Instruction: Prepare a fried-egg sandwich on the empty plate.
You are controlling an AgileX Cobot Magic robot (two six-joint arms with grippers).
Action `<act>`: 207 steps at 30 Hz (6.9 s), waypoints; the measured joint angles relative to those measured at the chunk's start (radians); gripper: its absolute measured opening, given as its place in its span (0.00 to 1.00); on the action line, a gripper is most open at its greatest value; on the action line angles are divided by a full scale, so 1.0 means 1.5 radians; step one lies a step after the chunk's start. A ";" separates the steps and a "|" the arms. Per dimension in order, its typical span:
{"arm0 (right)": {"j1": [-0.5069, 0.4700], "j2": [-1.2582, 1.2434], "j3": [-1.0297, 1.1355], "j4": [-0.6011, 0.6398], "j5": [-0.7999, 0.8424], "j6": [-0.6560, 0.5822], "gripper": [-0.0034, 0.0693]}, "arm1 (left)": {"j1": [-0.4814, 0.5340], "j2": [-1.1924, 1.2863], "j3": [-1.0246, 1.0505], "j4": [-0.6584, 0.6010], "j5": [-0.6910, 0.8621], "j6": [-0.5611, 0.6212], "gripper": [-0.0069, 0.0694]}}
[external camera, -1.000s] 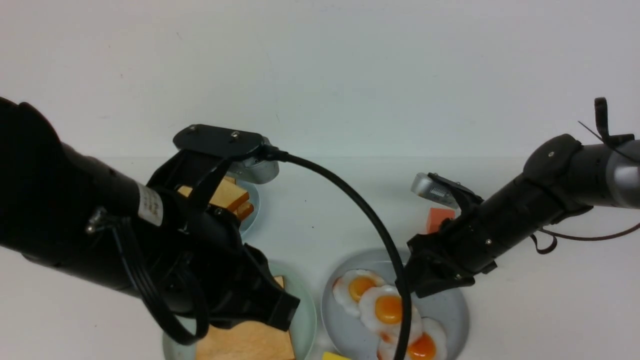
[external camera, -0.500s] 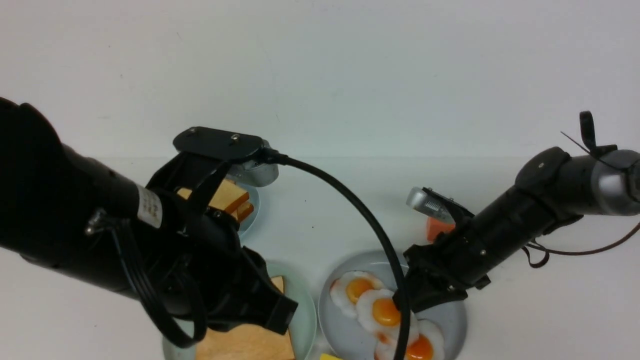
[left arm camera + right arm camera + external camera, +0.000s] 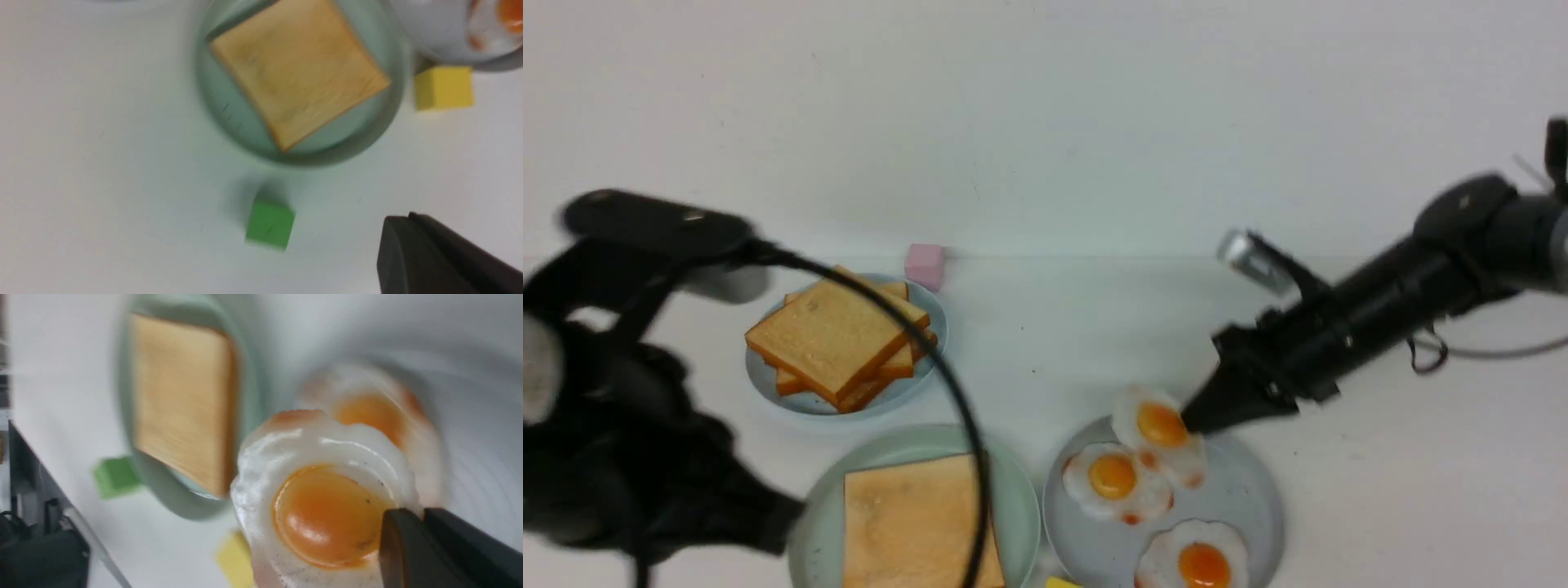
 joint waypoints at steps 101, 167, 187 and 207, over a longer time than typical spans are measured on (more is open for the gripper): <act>0.332 -0.527 0.123 -0.413 -0.036 0.367 0.78 | 0.528 0.470 -0.080 -0.791 -0.376 0.598 0.15; 0.333 -1.028 0.790 -0.403 -0.752 0.205 0.04 | 0.413 -0.642 0.319 -0.334 -0.006 0.223 0.07; 0.333 -1.028 0.791 -0.401 -0.754 0.196 0.06 | 0.413 -0.646 0.377 -0.217 -0.194 0.227 0.07; 0.333 -1.028 0.793 -0.401 -0.754 0.195 0.09 | 0.416 -0.685 0.698 0.024 -0.501 -0.066 0.07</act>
